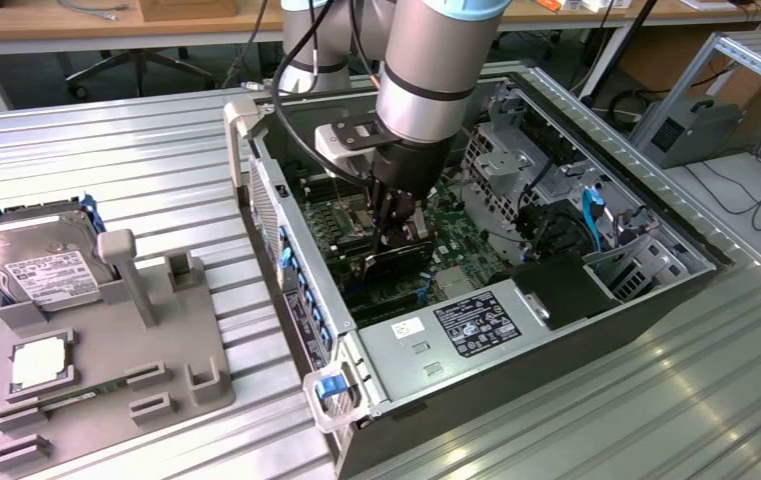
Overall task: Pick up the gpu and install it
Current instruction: 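Press down on the gpu until it lock into place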
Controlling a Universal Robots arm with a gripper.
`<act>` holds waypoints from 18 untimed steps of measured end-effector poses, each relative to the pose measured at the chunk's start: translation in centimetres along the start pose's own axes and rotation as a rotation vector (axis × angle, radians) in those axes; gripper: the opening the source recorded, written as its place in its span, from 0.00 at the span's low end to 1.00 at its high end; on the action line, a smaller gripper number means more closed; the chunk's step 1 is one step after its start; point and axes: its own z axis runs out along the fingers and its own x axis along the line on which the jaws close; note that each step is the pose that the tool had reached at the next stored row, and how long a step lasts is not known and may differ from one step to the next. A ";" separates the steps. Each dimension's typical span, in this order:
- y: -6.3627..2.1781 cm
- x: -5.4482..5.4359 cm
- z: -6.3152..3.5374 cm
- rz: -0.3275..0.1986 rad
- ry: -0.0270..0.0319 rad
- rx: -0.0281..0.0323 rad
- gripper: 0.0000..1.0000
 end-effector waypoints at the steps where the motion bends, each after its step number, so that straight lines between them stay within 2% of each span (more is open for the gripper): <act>1: 0.00 0.0 0.00 0.000 0.0000 0.0000 0.11; 9: 0.03 0.0 -0.17 0.000 -0.0004 0.0002 0.11; 18: 0.04 0.0 -2.21 0.000 -0.0001 0.0001 0.11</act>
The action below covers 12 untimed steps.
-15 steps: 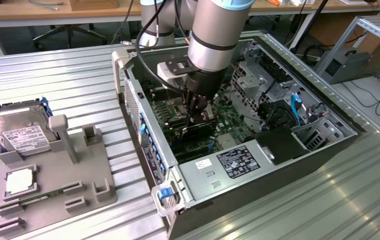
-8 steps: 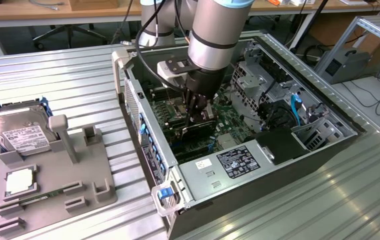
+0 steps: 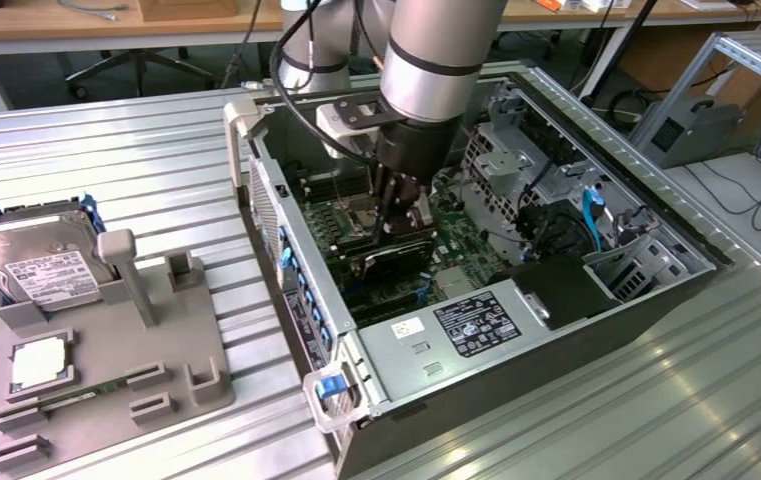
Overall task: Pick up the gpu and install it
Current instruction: 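Press down on the gpu until it lock into place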
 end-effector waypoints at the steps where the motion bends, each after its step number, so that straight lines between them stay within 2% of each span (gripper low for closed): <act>1: 0.00 0.0 -0.35 0.000 0.0000 0.0000 0.11; 12: 0.05 -0.1 -3.89 0.000 0.0002 -0.0001 0.11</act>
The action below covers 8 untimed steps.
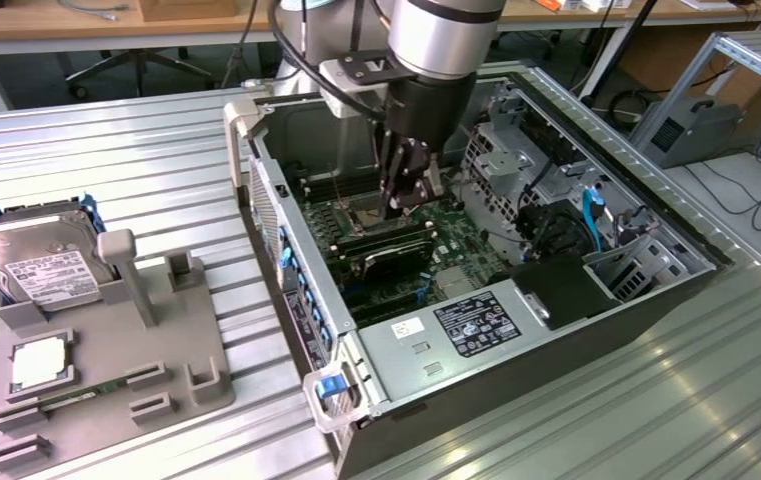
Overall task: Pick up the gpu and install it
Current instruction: 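Press down on the gpu until it lock into place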
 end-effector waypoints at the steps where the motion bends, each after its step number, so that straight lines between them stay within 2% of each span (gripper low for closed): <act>1: 0.00 0.0 -0.11 0.000 -0.0001 0.0001 0.11; 8: 0.00 0.0 -0.10 0.000 -0.0002 0.0001 0.11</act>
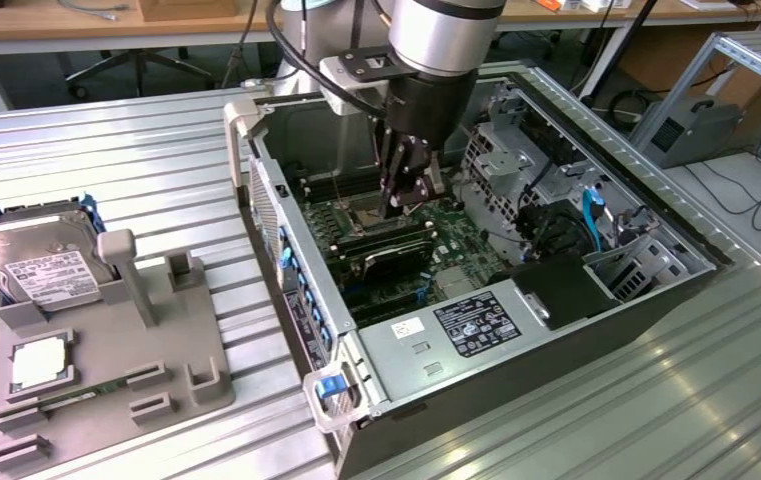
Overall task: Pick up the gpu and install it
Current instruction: 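Press down on the gpu until it lock into place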
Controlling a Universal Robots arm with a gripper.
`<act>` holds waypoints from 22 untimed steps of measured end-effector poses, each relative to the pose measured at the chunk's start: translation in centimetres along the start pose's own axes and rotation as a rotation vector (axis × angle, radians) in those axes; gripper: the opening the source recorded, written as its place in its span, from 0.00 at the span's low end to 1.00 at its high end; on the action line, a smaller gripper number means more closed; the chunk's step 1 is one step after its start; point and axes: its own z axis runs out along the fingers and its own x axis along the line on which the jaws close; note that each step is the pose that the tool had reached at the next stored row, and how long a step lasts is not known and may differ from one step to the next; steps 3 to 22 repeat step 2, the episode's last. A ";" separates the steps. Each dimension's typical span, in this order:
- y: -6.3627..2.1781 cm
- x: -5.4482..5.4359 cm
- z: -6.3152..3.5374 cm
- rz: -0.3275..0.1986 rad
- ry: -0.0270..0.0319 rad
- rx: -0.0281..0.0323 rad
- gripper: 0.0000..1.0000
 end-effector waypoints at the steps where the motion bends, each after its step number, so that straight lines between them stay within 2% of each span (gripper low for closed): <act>1: 0.00 0.0 0.00 0.000 0.0000 0.0000 0.11; 22: 0.00 0.0 0.00 0.000 0.0000 0.0000 0.11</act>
